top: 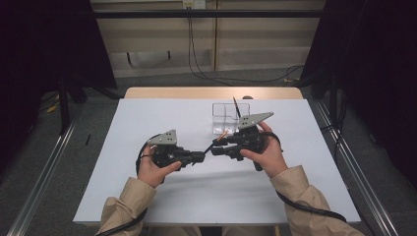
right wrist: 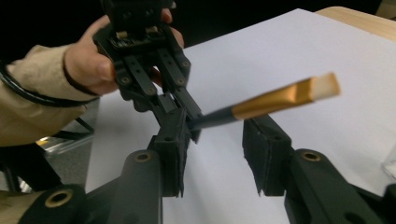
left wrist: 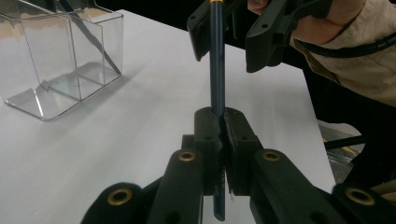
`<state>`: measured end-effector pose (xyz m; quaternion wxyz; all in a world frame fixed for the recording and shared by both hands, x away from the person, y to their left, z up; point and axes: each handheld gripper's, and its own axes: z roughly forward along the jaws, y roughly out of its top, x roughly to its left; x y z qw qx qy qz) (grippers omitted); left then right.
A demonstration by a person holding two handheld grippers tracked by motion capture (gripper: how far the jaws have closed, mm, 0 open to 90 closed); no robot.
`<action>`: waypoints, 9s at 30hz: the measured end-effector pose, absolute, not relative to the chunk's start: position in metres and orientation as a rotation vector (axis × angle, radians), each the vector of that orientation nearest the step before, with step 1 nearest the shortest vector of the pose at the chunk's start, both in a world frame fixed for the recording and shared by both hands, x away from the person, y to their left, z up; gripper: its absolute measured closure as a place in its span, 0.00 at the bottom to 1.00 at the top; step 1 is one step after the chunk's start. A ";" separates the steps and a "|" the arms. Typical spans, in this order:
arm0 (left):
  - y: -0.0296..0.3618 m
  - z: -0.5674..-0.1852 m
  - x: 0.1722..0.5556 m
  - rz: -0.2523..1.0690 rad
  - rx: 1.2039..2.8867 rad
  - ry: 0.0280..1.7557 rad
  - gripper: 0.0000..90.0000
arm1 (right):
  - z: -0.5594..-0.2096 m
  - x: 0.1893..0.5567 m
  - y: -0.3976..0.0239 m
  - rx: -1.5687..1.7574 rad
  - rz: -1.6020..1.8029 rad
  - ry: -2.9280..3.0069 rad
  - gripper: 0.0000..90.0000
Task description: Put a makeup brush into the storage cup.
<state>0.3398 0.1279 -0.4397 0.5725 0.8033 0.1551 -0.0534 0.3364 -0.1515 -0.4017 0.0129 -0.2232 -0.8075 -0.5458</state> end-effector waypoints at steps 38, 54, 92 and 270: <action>0.115 -0.444 0.338 -0.140 1.872 0.362 0.94 | -0.402 0.339 -0.151 -0.754 -1.758 -2.363 0.92; 0.108 -0.448 0.338 -0.167 1.832 0.383 0.93 | -0.404 0.338 -0.149 -0.795 -1.802 -2.320 0.94; 0.118 -0.439 0.336 -0.067 1.791 0.376 0.47 | -0.398 0.337 -0.160 -0.797 -1.889 -2.290 0.94; 0.271 -0.428 0.305 0.231 1.745 0.542 0.02 | -0.359 0.397 -0.239 -1.192 -2.089 -2.421 0.94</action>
